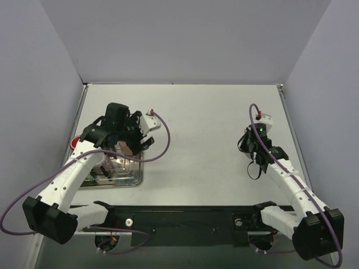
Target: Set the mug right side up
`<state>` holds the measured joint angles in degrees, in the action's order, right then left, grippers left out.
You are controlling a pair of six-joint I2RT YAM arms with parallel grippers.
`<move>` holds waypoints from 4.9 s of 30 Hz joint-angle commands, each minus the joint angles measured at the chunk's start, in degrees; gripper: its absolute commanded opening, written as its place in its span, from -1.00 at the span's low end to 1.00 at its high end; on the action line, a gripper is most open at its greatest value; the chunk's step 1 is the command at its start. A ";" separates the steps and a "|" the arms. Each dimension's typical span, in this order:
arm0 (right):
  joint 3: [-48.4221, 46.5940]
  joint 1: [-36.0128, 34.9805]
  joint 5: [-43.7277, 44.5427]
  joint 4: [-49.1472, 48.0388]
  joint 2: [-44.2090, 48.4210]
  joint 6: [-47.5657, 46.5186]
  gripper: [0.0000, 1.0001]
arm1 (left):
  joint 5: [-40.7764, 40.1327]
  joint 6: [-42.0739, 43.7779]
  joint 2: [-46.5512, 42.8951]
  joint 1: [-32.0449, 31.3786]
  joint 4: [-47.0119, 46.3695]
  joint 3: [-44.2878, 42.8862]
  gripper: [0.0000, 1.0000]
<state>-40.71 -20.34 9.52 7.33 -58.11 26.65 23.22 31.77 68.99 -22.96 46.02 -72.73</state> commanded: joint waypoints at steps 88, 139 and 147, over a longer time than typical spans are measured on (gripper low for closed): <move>-17.75 -17.23 5.09 18.58 -6.39 -6.70 -1.00 | -0.87 -7.55 4.92 2.83 -3.42 -8.84 0.79; -10.97 -0.23 -6.62 21.93 0.89 -14.61 0.98 | -41.24 61.74 20.56 7.31 -4.70 20.08 0.35; -11.23 -0.67 -10.49 22.55 1.15 -14.97 0.97 | -42.30 65.51 23.65 8.19 -15.85 21.91 0.02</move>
<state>-51.03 -20.36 1.28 28.80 -57.95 12.36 -18.24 92.90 92.33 -15.59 36.75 -52.42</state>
